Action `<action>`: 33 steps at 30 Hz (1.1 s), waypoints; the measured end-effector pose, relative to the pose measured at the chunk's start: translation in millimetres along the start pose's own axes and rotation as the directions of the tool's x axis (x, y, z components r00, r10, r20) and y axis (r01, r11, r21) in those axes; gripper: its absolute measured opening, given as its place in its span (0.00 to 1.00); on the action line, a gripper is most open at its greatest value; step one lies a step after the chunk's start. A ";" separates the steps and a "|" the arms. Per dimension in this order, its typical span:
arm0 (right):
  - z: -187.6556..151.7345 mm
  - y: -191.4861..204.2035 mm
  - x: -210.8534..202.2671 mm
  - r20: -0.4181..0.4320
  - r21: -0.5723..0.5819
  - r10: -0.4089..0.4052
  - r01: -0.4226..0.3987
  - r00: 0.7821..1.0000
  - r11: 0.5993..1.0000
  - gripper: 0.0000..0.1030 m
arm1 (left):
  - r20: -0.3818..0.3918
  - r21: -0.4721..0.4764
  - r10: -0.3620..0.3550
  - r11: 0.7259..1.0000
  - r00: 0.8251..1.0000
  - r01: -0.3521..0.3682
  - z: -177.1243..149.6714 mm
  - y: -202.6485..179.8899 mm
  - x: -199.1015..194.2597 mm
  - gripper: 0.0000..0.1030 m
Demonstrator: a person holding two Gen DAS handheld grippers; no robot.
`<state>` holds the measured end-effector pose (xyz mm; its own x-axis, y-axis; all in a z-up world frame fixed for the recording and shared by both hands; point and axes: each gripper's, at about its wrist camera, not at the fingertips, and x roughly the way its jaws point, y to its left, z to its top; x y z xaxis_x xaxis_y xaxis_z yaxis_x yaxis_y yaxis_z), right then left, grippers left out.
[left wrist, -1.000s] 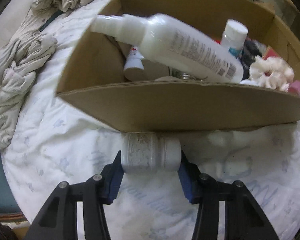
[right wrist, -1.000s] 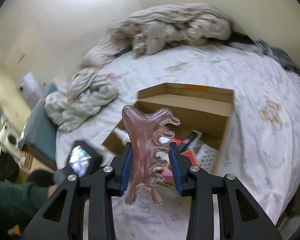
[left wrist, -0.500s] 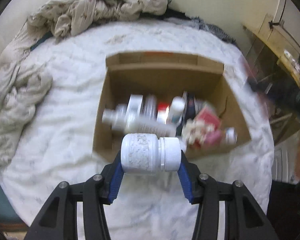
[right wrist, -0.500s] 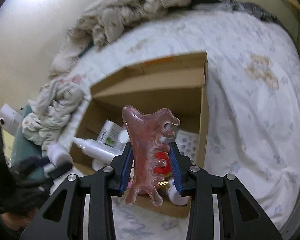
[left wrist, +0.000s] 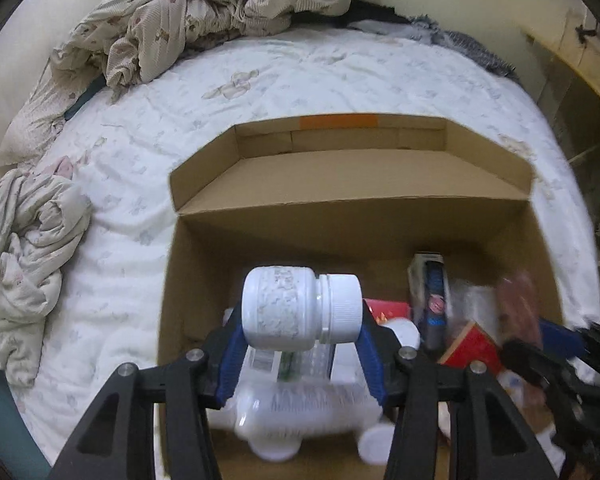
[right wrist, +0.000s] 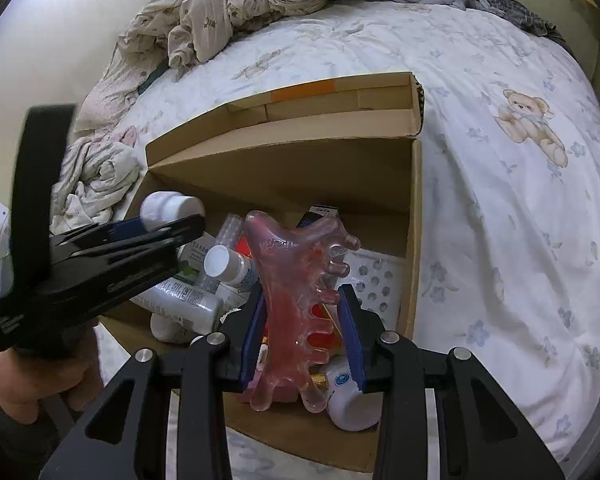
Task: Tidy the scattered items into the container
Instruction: 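Lower the comb and white pill bottle into the box and open both tools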
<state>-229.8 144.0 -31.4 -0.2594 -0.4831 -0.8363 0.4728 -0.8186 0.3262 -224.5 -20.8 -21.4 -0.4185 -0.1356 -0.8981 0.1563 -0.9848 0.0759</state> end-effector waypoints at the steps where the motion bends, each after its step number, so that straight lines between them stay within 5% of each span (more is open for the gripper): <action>1: 0.0 1.0 0.6 -0.002 -0.007 -0.006 0.006 1.000 1.000 0.38 | -0.007 -0.007 -0.004 1.000 1.000 0.004 1.1 -1.3 4.3 0.49; 5: 0.6 5.3 -2.6 0.028 -0.032 -0.062 0.063 0.998 0.998 0.40 | -0.017 -0.006 0.000 1.000 1.000 0.000 6.0 -9.4 15.0 0.49; 7: 1.3 7.4 -7.2 0.059 -0.041 -0.097 0.099 0.994 0.994 0.52 | -0.020 -0.001 0.013 1.000 1.000 -0.013 7.7 -12.8 17.7 0.49; 8: 2.0 8.4 -11.9 0.082 -0.042 -0.103 0.106 0.991 0.993 0.66 | -0.027 -0.001 0.011 1.000 1.000 -0.011 8.2 -13.6 18.9 0.51; 11: 3.8 11.3 -25.9 0.136 -0.048 -0.098 0.106 0.986 0.993 0.67 | -0.053 0.007 -0.006 1.000 0.999 0.006 8.1 -15.7 21.7 0.73; 18: 1.6 17.2 -44.4 0.153 -0.058 -0.099 0.109 0.983 0.992 0.67 | -0.028 -0.014 -0.020 1.000 0.999 0.020 2.1 -5.5 -2.3 0.76; 25: -17.9 28.2 -102.8 0.244 -0.039 -0.074 0.086 0.967 0.995 0.72 | 0.032 -0.003 -0.061 0.998 0.998 0.061 -18.7 10.8 -62.6 0.76; 30: -41.9 48.1 -141.1 0.275 -0.063 -0.056 0.077 0.960 0.995 0.95 | 0.120 0.023 -0.106 0.994 0.987 0.104 -50.6 24.3 -128.1 0.76; 33: -61.4 59.9 -150.1 0.290 -0.069 -0.046 0.069 0.956 0.995 1.00 | 0.173 0.028 -0.108 0.994 0.979 0.105 -75.1 30.8 -159.2 0.76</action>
<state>-110.8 186.6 86.7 -0.5138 -0.5140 -0.6869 0.5111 -0.8265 0.2362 -85.9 -21.4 91.3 -0.5813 -0.0450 -0.8125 0.0867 -0.9962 -0.0068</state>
